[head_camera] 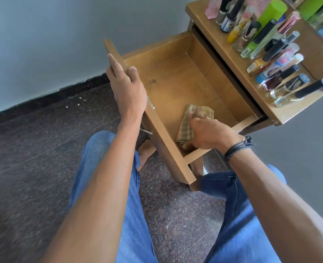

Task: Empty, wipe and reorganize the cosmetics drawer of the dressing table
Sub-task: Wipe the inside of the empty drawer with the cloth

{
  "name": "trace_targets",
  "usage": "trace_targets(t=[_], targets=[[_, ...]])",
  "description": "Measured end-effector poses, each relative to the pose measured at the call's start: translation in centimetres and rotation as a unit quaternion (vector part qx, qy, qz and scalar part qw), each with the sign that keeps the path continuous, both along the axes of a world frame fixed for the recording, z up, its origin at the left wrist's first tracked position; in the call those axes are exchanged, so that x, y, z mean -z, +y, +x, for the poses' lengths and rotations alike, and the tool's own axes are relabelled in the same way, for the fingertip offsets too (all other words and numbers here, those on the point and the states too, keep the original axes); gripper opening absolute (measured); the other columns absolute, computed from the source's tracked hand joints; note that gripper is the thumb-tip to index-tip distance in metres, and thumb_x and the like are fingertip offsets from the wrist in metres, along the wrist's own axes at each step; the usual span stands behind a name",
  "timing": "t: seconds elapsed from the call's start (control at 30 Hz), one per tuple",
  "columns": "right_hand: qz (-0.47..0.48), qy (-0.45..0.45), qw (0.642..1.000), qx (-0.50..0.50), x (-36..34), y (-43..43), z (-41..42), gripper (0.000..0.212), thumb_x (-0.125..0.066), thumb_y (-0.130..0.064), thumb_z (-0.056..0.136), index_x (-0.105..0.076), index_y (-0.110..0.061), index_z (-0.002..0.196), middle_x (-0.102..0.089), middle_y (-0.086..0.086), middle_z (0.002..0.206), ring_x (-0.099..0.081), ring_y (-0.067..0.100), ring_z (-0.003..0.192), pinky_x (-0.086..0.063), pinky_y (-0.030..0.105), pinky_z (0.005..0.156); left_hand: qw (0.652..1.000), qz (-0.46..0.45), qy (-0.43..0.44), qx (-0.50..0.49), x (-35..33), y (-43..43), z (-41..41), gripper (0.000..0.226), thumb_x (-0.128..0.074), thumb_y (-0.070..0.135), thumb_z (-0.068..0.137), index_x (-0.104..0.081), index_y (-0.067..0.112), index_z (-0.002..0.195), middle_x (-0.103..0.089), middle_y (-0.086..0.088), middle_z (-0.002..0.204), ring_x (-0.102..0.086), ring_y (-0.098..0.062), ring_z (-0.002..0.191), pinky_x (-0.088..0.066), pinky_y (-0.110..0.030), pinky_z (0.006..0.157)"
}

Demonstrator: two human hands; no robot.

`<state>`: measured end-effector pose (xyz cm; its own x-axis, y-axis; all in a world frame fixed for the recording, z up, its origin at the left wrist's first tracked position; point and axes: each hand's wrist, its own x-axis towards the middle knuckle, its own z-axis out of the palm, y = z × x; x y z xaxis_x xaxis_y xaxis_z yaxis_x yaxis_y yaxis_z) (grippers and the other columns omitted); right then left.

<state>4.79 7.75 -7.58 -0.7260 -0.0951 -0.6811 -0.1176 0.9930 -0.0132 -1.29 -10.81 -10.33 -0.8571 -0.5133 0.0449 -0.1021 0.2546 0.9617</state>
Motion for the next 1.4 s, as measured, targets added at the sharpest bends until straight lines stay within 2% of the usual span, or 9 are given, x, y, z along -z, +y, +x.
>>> trace_targets(t=[0.1,0.23,0.43,0.7,0.83,0.9,1.1,1.23,1.4], targets=[[-0.008,0.011,0.999,-0.029,0.6,-1.7,0.7,0.09,-0.053,0.004,0.094,0.009,-0.003,0.16,0.021,0.022,0.165,0.002,0.046,0.154,-0.014,0.054,0.125,1.0,-0.001,-0.004,0.004,0.0,-0.1,-0.1,0.062,-0.039,0.021,0.106,-0.012,0.005,0.159,-0.032,-0.01,0.153,-0.05,-0.021,0.125,-0.036,-0.006,0.087],[-0.023,0.041,0.998,-0.033,0.7,-2.6,0.3,0.09,-0.055,0.002,0.096,0.007,-0.004,0.161,0.019,0.019,0.167,0.0,0.043,0.155,-0.017,0.05,0.125,1.0,-0.003,-0.005,0.008,0.0,-0.1,-0.1,0.063,-0.039,0.023,0.105,-0.012,0.007,0.16,-0.031,-0.011,0.154,-0.052,-0.021,0.127,-0.044,-0.027,0.102],[-0.053,0.073,0.993,-0.07,0.6,-5.1,-3.9,0.103,-0.074,-0.017,0.091,-0.001,-0.012,0.163,0.013,0.009,0.17,-0.004,0.035,0.157,-0.023,0.048,0.122,1.0,-0.011,-0.023,0.002,0.0,-0.1,0.0,0.062,-0.039,0.024,0.106,-0.013,0.011,0.16,-0.031,-0.01,0.155,-0.048,-0.022,0.131,-0.043,-0.035,0.105],[-0.055,0.091,0.976,-0.189,0.1,-7.9,-10.6,0.097,-0.076,-0.026,0.089,-0.013,-0.034,0.163,0.005,-0.012,0.171,-0.013,0.025,0.157,-0.038,0.047,0.114,1.0,-0.004,-0.027,-0.002,-0.1,0.2,0.2,0.061,-0.039,0.022,0.107,-0.013,0.014,0.161,-0.024,-0.004,0.161,-0.037,-0.018,0.141,-0.031,-0.019,0.103],[-0.057,0.088,0.967,-0.234,0.0,-8.0,-11.7,0.096,-0.076,-0.031,0.089,-0.014,-0.037,0.162,0.004,-0.016,0.17,-0.012,0.021,0.157,-0.043,0.047,0.108,1.0,0.003,-0.015,-0.002,0.3,0.1,0.0,0.065,-0.038,0.03,0.103,-0.013,0.017,0.161,-0.026,0.0,0.158,-0.04,-0.023,0.138,-0.051,-0.049,0.1],[-0.061,0.082,0.968,-0.228,0.2,-7.8,-12.1,0.097,-0.077,-0.034,0.088,-0.013,-0.039,0.162,0.005,-0.017,0.17,-0.013,0.021,0.156,-0.04,0.048,0.111,1.0,0.012,-0.02,0.003,0.2,0.0,0.0,0.066,-0.038,0.033,0.102,-0.012,0.02,0.161,-0.025,0.005,0.158,-0.039,-0.022,0.138,-0.052,-0.053,0.097],[-0.055,0.071,0.986,-0.138,-0.1,-4.6,-14.1,0.1,-0.082,-0.041,0.082,-0.02,-0.038,0.16,-0.01,-0.013,0.17,-0.036,0.03,0.147,-0.035,0.052,0.115,1.0,-0.01,-0.014,0.01,0.1,-0.1,0.3,0.062,-0.04,0.023,0.106,-0.012,0.012,0.16,-0.028,-0.006,0.157,-0.045,-0.019,0.135,-0.041,-0.029,0.105],[-0.032,0.067,0.994,-0.077,-1.1,-2.3,-15.7,0.098,-0.084,-0.04,0.08,-0.028,-0.03,0.16,-0.035,0.004,0.163,-0.044,0.034,0.14,-0.037,0.045,0.114,1.0,-0.009,-0.011,0.016,0.4,-0.1,0.1,0.063,-0.039,0.026,0.106,-0.011,0.012,0.16,-0.028,-0.006,0.157,-0.049,-0.021,0.132,-0.046,-0.04,0.106],[-0.068,0.081,0.994,0.004,-1.2,-0.4,-16.3,0.104,-0.088,-0.04,0.076,-0.027,-0.03,0.16,-0.016,0.0,0.17,-0.024,0.032,0.153,-0.024,0.04,0.121,1.0,-0.01,-0.009,0.021,0.4,-0.2,0.0,0.064,-0.039,0.026,0.105,-0.011,0.011,0.16,-0.028,-0.006,0.156,-0.052,-0.021,0.131,-0.047,-0.041,0.105]])
